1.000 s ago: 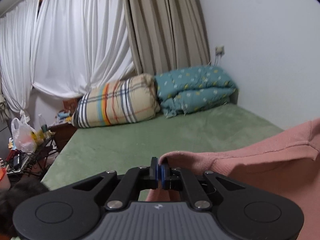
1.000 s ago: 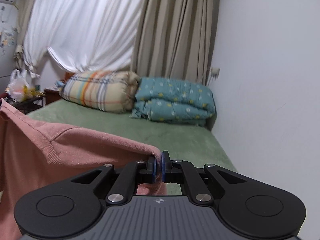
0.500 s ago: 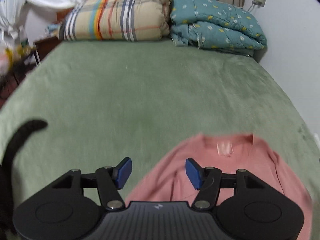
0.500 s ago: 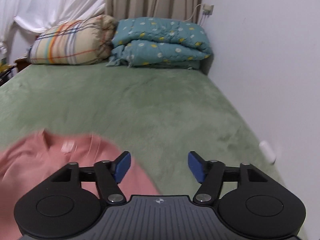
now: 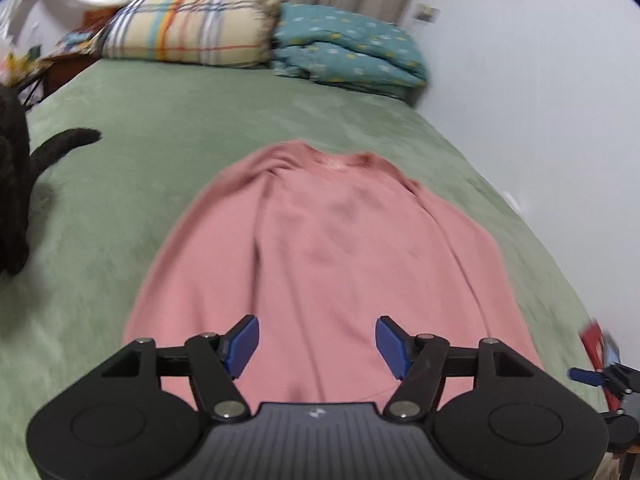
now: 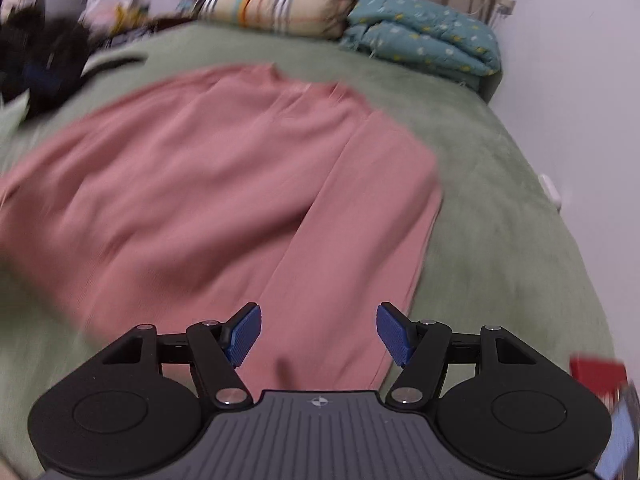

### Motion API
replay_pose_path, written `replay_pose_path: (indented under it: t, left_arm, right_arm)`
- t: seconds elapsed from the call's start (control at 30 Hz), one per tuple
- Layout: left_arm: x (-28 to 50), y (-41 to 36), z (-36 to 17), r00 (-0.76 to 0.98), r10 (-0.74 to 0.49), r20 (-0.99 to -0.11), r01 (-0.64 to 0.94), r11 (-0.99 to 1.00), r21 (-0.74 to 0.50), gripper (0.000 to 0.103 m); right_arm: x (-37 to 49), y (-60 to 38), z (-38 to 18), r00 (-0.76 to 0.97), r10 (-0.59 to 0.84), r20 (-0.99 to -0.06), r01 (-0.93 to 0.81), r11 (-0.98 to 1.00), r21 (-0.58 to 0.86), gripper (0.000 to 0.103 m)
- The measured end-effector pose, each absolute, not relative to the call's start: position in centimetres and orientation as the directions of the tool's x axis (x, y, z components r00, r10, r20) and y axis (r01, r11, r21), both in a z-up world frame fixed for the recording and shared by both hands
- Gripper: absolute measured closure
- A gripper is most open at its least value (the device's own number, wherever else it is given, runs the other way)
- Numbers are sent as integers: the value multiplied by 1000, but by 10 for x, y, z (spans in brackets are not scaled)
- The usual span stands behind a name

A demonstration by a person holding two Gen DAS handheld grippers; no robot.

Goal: Fold clothes

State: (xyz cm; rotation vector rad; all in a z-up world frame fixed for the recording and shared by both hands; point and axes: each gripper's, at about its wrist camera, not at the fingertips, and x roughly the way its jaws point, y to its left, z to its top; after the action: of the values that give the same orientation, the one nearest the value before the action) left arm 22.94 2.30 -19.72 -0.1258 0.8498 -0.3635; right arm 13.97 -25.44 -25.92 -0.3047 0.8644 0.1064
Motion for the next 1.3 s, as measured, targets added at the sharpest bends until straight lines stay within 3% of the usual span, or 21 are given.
replay_pose_path:
  t: [0.13, 0.23, 0.27, 0.3, 0.4, 0.57, 0.7, 0.77, 1.0, 1.17, 1.3]
  left_arm:
    - [183, 12, -197, 577, -406, -709, 278, 914, -297, 36]
    - [170, 10, -197, 578, -394, -715, 254, 919, -301, 36]
    - [166, 10, -196, 580, -387, -717, 246, 922, -299, 36]
    - [163, 11, -194, 585, -381, -717, 238, 925, -297, 36]
    - [153, 20, -186, 606, -369, -705, 210, 929, -305, 35]
    - [158, 31, -175, 618, -326, -715, 167, 944, -286, 36]
    - [167, 35, -176, 609, -319, -726, 122, 942, -312, 36]
    - [171, 34, -179, 606, -310, -733, 98, 943, -318, 36]
    - [181, 31, -199, 559, -265, -786, 7, 949, -315, 36]
    - [182, 31, -207, 525, -226, -821, -23, 960, -278, 36]
    - [182, 30, -212, 511, -205, -835, -40, 964, -261, 36]
  right_arm:
    - [114, -235, -282, 625, -113, -773, -195, 936, -295, 41]
    - [112, -235, -296, 577, -128, -807, -186, 941, -282, 65]
    - [114, -237, -298, 574, -134, -808, -181, 942, -284, 89]
    - [117, -240, -296, 570, -148, -808, -160, 945, -286, 95]
    - [121, -263, -265, 614, -108, -782, -69, 980, -189, 95]
    - [143, -335, -180, 741, -107, -663, 68, 994, -86, 95]
    - [198, -466, -118, 778, -178, -603, 270, 961, 65, 95]
    - [225, -524, -103, 758, -255, -601, 362, 930, 62, 95]
    - [303, -670, -100, 651, -416, -635, 593, 801, 83, 95]
    - [345, -698, -100, 601, -495, -628, 644, 764, 15, 95]
    - [374, -719, -120, 474, -547, -690, 715, 697, -61, 95]
